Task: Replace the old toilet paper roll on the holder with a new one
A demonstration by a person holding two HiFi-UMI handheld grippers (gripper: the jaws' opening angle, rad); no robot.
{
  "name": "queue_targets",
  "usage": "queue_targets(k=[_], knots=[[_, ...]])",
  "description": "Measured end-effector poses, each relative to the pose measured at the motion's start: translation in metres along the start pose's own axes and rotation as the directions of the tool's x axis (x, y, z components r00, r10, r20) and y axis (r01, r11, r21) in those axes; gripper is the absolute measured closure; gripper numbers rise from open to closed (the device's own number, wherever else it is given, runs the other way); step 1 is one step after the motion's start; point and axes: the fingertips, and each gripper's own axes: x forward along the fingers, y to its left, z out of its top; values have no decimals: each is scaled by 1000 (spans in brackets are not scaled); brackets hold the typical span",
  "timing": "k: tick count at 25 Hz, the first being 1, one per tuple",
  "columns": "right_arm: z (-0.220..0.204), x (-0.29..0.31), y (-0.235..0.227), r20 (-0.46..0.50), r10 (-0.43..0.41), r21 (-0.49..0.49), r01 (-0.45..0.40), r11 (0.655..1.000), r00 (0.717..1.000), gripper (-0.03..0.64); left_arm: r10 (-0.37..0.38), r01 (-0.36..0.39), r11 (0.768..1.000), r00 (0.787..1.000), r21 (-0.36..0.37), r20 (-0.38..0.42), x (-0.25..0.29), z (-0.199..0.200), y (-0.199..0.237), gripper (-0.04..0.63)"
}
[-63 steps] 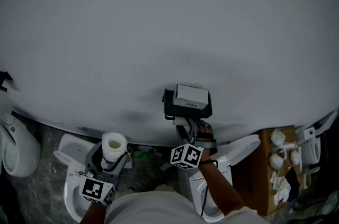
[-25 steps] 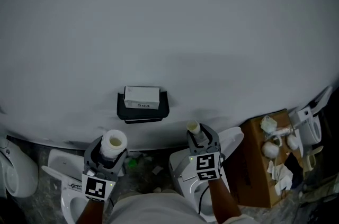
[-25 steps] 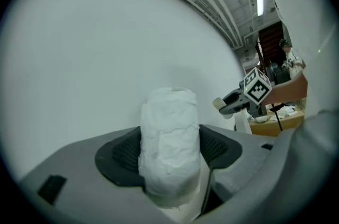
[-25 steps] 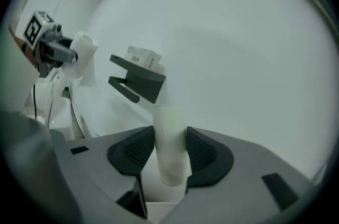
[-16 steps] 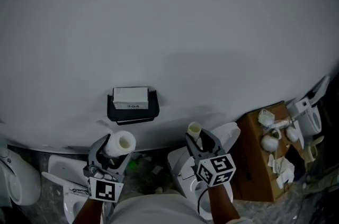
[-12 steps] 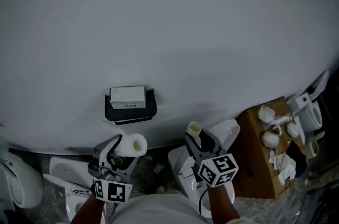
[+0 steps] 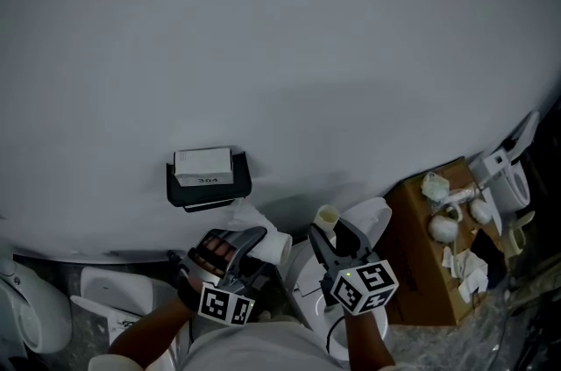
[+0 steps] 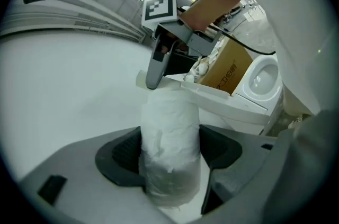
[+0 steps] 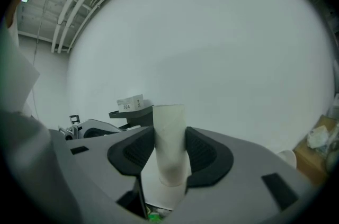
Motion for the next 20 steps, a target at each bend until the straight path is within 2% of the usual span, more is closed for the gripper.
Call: queue_targets(k=[6,11,15,18,20], knots=[[4,-1,-6,12,-10,5,10,1000,1000,431,31,-21,994,996,111,-86,46,-3,10,284],[6,-2,-8,15,-12,6,12,1000,1000,433,52,-30,987,989,158,-139,80,-3,15,284],[6,-4,-11,16,-17,7,17,1000,1000,433,89,-61,989,973,132,-215,87,-20,23,284],[4,-3,-12,10,-15,9,15,1000,1000,433,137,-108,986,960,130,-244,85,-30,37,284],[2,-2,-11,6,-10,10,10,1000,1000,433,140,-108,985,955,131,-261,85,-38,39,284]])
